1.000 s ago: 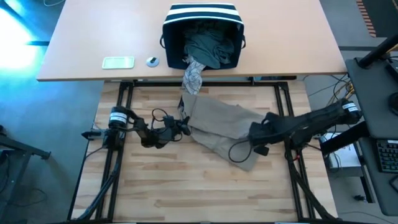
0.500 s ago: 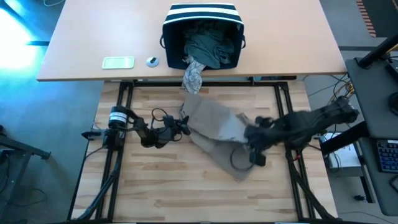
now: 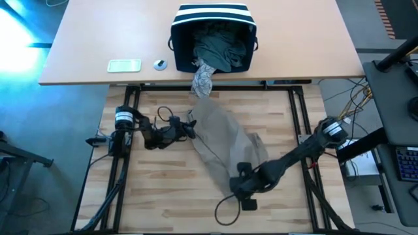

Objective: Fold Laundry from Bin
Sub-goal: Fold the brown shorts from the blue laundry basket

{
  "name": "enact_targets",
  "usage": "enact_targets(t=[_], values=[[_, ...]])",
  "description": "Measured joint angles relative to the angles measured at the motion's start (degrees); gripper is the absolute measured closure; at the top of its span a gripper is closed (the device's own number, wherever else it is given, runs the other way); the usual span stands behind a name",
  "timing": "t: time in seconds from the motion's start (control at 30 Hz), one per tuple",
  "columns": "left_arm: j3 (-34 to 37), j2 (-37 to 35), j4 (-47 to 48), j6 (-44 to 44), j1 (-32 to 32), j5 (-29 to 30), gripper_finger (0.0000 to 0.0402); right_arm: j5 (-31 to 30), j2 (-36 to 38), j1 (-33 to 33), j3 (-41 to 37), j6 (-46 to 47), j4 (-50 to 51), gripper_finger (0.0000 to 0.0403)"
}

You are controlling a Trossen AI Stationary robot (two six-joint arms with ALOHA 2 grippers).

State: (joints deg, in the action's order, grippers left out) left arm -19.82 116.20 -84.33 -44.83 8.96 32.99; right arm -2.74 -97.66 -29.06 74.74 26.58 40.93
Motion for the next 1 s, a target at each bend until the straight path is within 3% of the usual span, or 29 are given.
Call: enact_targets(t=[0.2,0.37,0.53,0.8,0.9,1.0], values=[[1.2,0.0,-0.4,3.6,2.9,-7.0,0.0401,-2.9,6.2,-1.0,1.2,6.3,9.5,0.0295],[1.3,0.0,-0.2,4.9,3.6,-7.3,0.0401,-11.5,7.5,-4.1,-3.7,7.7,12.5,0.0205],[1.3,0.0,0.3,5.7,3.6,-7.2,0.0401,-11.6,5.2,-6.5,-10.7,13.0,10.5,0.0164],[1.3,0.0,0.4,6.5,3.7,-7.4,0.0401,-11.5,1.2,-6.7,-16.3,14.7,5.8,0.0195],[1.4,0.0,0.4,6.5,3.7,-7.4,0.0401,-11.8,1.2,-6.1,-16.7,14.8,6.9,0.0242],[1.5,0.0,0.6,6.9,3.7,-7.5,0.0401,-10.0,1.9,-6.1,-16.5,14.2,8.5,0.0320]])
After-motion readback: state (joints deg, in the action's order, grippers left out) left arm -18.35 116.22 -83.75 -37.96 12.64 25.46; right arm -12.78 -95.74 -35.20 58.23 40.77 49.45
